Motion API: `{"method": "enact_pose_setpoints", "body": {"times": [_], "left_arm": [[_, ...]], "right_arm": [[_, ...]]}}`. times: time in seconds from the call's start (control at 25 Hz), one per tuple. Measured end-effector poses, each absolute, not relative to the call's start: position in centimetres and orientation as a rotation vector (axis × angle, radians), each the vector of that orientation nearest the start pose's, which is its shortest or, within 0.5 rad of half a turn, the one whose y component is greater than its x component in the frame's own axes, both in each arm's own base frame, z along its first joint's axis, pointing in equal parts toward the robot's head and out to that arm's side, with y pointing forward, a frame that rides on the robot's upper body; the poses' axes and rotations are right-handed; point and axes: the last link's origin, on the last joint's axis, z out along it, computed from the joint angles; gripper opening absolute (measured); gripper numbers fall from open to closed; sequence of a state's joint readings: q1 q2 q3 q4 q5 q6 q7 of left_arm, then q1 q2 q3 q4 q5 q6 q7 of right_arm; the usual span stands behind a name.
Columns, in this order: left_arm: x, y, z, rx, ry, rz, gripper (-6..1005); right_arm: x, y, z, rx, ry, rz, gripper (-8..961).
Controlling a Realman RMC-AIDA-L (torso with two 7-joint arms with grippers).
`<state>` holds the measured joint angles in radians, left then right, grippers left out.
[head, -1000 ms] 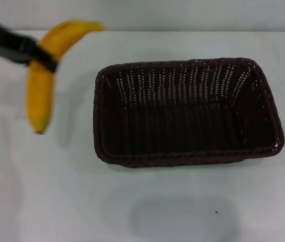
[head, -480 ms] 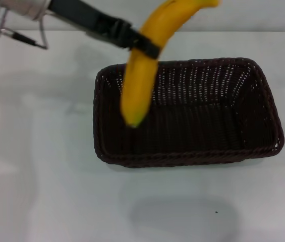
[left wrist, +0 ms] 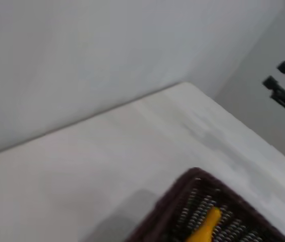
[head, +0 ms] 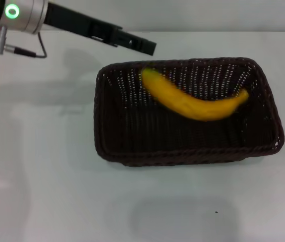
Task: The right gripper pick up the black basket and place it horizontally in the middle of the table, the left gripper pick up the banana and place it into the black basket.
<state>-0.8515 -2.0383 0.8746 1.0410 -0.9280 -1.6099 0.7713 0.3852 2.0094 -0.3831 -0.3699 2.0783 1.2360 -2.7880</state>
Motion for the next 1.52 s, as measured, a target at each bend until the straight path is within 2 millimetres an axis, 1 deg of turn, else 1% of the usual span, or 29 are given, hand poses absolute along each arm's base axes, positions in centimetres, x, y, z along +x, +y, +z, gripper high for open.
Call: {"method": "enact_pose_setpoints", "body": {"times": [0.12,0.24,0.28,0.32,0.48,0.6,0.72,0.84,1.0,1.04,1.08,1.16,1.32,1.52], "left_arm": [[-13.9,40.3,4.2,-2.736,-0.982,-0.402,852],[-16.0,39.8,4.7,-2.664,-0.837,-0.516,863],[-17.6,39.5,5.2,-2.59,-0.748,-0.59,867],[-17.6,39.5,5.2,-2.59,-0.748,-0.59,870],[-21.4,38.7,6.5,-2.358,-0.623,-0.815,874],[-25.0,37.0,6.9,-2.145,-0.541,-0.964,874],[-28.1,34.7,6.9,-1.954,-0.448,-1.024,874],[-30.2,32.7,6.1,-1.82,-0.406,-1.043,874],[-32.2,30.4,4.8,-1.634,-0.357,-1.002,874],[-32.6,29.8,4.5,-1.579,-0.347,-0.979,874],[-32.8,29.5,4.4,-1.558,-0.346,-0.966,874],[-33.3,28.9,4.0,-1.513,-0.342,-0.932,874],[-34.0,28.5,4.0,-1.495,-0.359,-0.898,874],[-34.8,28.3,4.4,-1.455,-0.387,-0.868,874]], "right_arm": [[37.4,33.0,12.9,-1.451,0.249,0.545,842],[37.6,32.7,12.7,-1.437,0.266,0.557,842],[37.6,32.5,12.6,-1.431,0.272,0.57,842],[37.6,32.5,12.6,-1.431,0.272,0.57,842],[37.6,31.8,12.3,-1.42,0.273,0.602,842],[37.5,31.2,12.0,-1.416,0.268,0.629,842],[37.5,30.7,11.5,-1.417,0.269,0.651,842],[37.5,30.3,10.7,-1.421,0.289,0.674,842],[37.3,29.9,9.4,-1.426,0.33,0.716,842],[37.3,29.9,9.4,-1.426,0.33,0.716,842],[37.1,29.7,8.6,-1.429,0.348,0.745,841],[36.9,29.5,8.2,-1.43,0.357,0.761,841],[37.0,28.8,7.5,-1.433,0.386,0.779,841],[37.6,28.3,6.8,-1.43,0.429,0.761,841]]}}
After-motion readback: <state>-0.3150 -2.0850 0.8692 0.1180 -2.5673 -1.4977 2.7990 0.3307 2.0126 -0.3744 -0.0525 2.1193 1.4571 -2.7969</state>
